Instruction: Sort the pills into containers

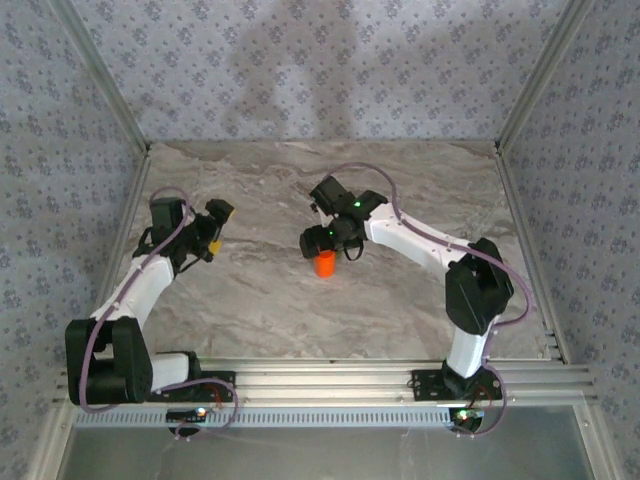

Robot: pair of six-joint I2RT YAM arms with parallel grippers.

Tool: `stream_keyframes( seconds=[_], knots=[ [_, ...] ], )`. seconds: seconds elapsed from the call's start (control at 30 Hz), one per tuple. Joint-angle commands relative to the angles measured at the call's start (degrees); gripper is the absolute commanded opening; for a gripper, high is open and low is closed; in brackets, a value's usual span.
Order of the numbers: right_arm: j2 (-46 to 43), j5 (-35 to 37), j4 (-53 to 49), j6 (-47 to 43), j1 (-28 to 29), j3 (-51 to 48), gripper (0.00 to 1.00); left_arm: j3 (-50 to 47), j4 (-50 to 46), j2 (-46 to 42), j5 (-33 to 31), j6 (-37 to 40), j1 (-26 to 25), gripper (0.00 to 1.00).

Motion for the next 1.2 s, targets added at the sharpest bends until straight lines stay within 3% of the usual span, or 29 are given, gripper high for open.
stream_keyframes(
  seconds=[0.0,0.5,0.7,0.9,1.17],
  knots=[
    [2.8,2.0,-3.5,-2.0,0.6,1.9,0.83,1.1,1.3,0.3,1.3,0.7,0.3,1.0],
    [6.7,3.0,-4.2,-3.8,1.3,2.2,0.7,1.3,1.8,1.2,2.2,0.8,0.0,1.0],
    [7.5,2.8,-4.2,-4.0,1.4,1.9,0.7,1.4,2.1,1.8,2.4,0.8,-0.1,1.0],
    [7.5,2.0,-3.9,-4.3,1.4,1.7,0.48,1.6,3.0,2.1,3.3,0.9,-0.2,1.0],
    [-0.2,-0.4,-6.5,-3.8,0.8,2.7,0.39,6.7,-1.7,5.6,7.4,8.9,-1.4,1.0]
  ],
)
